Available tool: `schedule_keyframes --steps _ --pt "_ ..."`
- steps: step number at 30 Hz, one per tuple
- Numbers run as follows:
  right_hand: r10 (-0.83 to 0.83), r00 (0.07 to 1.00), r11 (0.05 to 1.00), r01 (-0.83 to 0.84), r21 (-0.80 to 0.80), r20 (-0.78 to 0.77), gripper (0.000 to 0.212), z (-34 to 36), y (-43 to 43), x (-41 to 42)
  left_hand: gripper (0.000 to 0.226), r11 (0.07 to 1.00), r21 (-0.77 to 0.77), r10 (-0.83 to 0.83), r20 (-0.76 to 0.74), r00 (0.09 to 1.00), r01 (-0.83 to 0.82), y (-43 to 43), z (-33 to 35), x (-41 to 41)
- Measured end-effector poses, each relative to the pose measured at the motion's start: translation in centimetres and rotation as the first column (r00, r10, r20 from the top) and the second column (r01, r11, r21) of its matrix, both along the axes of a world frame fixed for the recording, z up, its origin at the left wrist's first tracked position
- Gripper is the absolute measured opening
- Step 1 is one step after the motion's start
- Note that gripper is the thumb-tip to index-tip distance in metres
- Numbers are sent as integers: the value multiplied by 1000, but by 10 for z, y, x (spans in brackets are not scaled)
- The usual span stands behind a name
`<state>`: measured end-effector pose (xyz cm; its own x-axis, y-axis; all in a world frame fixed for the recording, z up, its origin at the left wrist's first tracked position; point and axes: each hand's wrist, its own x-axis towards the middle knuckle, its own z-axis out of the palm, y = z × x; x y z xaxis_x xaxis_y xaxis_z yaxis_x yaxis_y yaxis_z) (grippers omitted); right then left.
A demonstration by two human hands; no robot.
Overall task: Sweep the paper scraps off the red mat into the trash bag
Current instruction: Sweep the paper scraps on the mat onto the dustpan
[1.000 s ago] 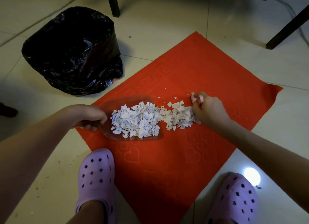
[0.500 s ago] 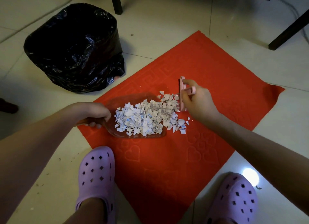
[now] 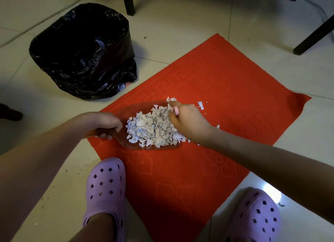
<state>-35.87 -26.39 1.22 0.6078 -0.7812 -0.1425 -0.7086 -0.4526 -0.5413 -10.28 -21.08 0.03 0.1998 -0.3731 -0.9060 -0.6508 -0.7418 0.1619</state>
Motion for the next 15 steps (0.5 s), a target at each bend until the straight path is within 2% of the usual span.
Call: schedule_keyframes --steps 8,15 --pt "14 985 996 -28 83 172 40 1 17 11 18 1000 12 28 -29 999 -28 2 -7 4" --pt "-104 967 995 102 21 232 33 12 -33 -25 19 999 28 45 -55 997 -44 5 -7 12"
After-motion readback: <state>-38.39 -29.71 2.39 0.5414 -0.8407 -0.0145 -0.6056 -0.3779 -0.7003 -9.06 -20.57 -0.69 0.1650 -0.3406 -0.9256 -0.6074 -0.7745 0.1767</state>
